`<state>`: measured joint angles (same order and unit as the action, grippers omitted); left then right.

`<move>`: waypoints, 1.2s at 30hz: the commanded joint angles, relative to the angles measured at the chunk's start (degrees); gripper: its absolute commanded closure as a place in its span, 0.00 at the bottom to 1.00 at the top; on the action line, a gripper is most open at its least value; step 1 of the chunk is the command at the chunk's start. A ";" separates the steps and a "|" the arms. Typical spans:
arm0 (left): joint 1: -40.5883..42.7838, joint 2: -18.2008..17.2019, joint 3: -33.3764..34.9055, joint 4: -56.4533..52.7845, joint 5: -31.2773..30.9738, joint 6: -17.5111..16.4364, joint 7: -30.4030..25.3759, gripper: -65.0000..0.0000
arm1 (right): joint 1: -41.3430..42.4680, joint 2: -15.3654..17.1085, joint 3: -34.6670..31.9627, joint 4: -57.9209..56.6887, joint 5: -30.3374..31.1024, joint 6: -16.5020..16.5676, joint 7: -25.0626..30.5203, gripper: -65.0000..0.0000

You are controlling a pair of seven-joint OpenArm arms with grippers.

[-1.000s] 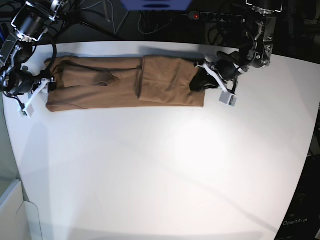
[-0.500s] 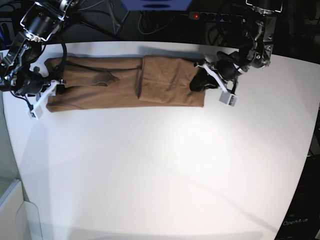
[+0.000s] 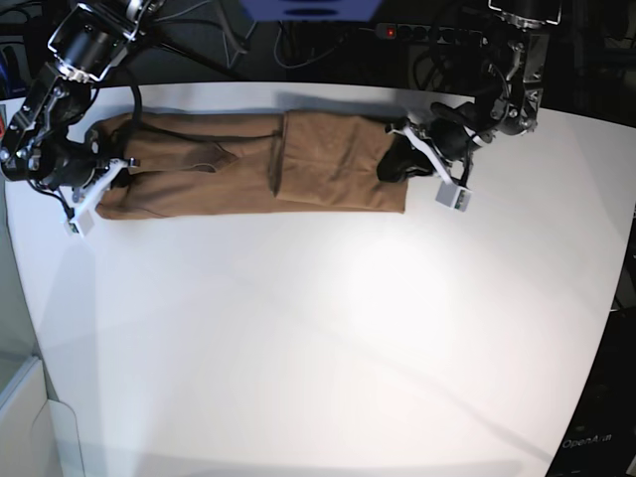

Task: Fold the T-shirt properly
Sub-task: 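Fold the collar end with the right gripper over toward the left gripper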

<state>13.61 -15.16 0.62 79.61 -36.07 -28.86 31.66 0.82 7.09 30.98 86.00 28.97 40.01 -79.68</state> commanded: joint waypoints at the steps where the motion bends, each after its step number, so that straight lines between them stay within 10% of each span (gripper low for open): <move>1: 0.42 -0.71 -0.14 -0.27 4.73 3.41 3.46 0.96 | 0.89 1.04 0.09 1.61 -0.27 -0.01 -0.32 0.99; 36: -3.63 0.87 -0.23 -1.50 5.09 3.94 3.55 0.96 | -5.35 -1.77 -19.69 22.80 -0.27 -0.01 0.78 0.99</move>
<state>9.93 -13.93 0.51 78.41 -34.15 -27.20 32.77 -5.10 4.89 11.14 107.70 27.81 39.88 -79.92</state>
